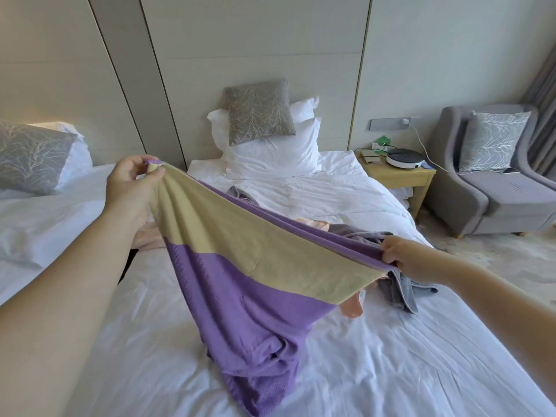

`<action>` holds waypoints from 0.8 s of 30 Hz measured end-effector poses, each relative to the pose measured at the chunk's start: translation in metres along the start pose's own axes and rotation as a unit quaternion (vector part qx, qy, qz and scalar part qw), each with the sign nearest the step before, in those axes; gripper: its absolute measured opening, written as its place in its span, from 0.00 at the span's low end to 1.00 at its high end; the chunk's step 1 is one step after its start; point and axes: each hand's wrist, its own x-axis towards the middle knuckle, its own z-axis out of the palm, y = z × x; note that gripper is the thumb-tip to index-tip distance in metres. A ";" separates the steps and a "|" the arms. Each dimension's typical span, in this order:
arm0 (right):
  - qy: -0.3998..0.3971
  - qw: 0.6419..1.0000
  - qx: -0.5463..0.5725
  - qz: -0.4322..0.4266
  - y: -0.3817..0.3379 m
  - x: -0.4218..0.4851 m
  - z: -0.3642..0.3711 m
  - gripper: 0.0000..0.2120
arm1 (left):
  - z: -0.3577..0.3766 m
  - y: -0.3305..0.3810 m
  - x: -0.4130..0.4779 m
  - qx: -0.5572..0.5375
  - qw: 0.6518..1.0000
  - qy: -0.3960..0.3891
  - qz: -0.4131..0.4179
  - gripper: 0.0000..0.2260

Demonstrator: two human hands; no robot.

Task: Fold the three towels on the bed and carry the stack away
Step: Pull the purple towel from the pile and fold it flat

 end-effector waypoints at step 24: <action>0.334 0.889 0.304 -0.069 -0.041 -0.005 0.007 0.08 | 0.015 0.045 0.018 -0.016 0.999 0.044 0.001 0.12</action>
